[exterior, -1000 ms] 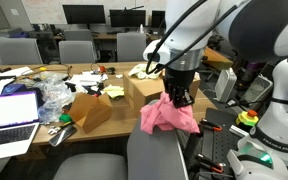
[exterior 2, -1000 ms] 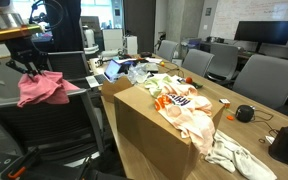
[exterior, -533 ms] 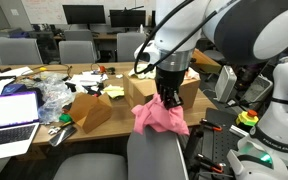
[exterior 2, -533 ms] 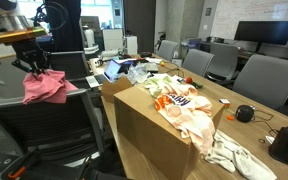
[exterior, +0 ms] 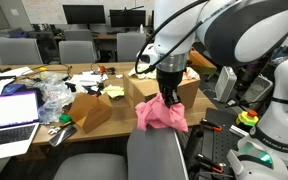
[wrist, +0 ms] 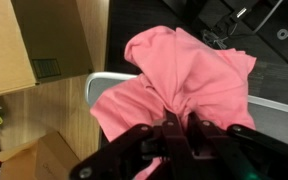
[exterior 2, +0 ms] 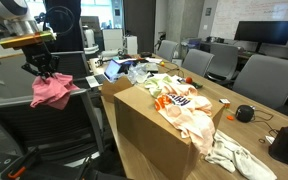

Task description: Pick up two clothes from the box and put them on the chair.

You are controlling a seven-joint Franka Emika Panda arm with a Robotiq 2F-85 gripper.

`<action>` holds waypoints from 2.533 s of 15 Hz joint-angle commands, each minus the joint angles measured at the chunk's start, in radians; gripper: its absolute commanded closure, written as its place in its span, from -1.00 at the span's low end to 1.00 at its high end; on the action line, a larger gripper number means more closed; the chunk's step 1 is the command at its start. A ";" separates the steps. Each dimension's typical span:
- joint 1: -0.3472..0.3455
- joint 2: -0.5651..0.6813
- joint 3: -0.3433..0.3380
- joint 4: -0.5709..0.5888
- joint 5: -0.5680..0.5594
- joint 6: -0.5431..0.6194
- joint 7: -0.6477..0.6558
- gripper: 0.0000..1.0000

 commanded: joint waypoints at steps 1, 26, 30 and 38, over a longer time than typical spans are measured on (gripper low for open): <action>-0.017 -0.011 -0.010 -0.028 -0.024 0.003 0.029 0.93; -0.014 0.017 -0.007 -0.026 -0.016 0.063 0.034 0.22; -0.016 0.014 -0.012 -0.026 -0.013 0.062 0.031 -0.37; -0.035 -0.076 -0.045 -0.038 -0.003 0.011 0.027 -1.00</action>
